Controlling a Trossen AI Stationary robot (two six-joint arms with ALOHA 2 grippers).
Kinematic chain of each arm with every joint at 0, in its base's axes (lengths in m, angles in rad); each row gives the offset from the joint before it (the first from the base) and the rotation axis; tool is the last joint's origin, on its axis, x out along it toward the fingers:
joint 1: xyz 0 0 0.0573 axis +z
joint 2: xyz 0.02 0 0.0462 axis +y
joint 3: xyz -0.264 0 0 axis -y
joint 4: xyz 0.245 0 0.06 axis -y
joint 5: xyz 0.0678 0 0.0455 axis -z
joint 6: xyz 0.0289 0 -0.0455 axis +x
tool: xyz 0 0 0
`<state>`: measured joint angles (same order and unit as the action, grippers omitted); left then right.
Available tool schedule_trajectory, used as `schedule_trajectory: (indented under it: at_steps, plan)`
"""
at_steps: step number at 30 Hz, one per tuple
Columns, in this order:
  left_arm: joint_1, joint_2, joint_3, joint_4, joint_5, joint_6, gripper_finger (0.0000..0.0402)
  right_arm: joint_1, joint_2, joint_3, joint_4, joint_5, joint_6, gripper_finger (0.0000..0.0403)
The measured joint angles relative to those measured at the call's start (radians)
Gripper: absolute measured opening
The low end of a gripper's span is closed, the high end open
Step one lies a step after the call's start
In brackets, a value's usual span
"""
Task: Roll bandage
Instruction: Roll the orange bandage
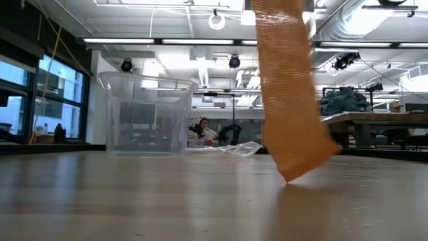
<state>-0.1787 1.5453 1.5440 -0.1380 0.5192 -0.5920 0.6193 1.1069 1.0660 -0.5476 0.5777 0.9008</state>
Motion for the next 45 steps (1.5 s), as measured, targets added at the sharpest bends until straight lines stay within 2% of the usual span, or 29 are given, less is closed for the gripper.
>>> schedule_trajectory:
  at_steps: [5, 9, 13, 17, 23, 26, 34, 40, 45]
  plan:
    - [-0.015, 0.025, -0.028, -0.022, -0.057, 0.024, 0.0029, 0.03, 0.0, 0.0, -0.03, 0.024, 0.019, 0.0]
    - [-0.014, 0.007, -0.091, -0.148, -0.175, 0.045, 0.0029, 0.042, 0.003, 0.0, -0.051, 0.012, 0.07, 0.0]
    - [-0.004, -0.026, -0.143, -0.263, -0.314, 0.045, 0.0029, 0.056, 0.049, 0.0, -0.106, -0.047, 0.171, 0.0]
    - [0.03, -0.044, -0.171, -0.343, -0.412, 0.026, 0.0029, 0.063, 0.171, 0.0, -0.102, -0.135, 0.265, 0.0]
    - [0.106, -0.111, -0.169, -0.438, -0.517, 0.028, 0.0029, 0.063, 0.394, 0.0, 0.076, -0.286, 0.326, 0.0]
    - [0.139, -0.155, -0.169, -0.512, -0.563, 0.029, 0.0029, 0.063, 0.486, 0.0, 0.16, -0.304, 0.4, 0.0]
    - [0.158, -0.19, -0.169, -0.628, -0.579, 0.054, 0.0029, 0.006, 0.683, 0.0, 0.307, -0.263, 0.595, 0.0]
    - [0.143, -0.182, -0.171, -0.65, -0.582, 0.054, 0.0029, -0.07, 0.713, 0.0, 0.359, -0.178, 0.621, 0.0]
    - [0.138, -0.183, -0.171, -0.655, -0.593, 0.049, 0.0029, -0.133, 0.713, 0.0, 0.312, -0.256, 0.621, 0.0]
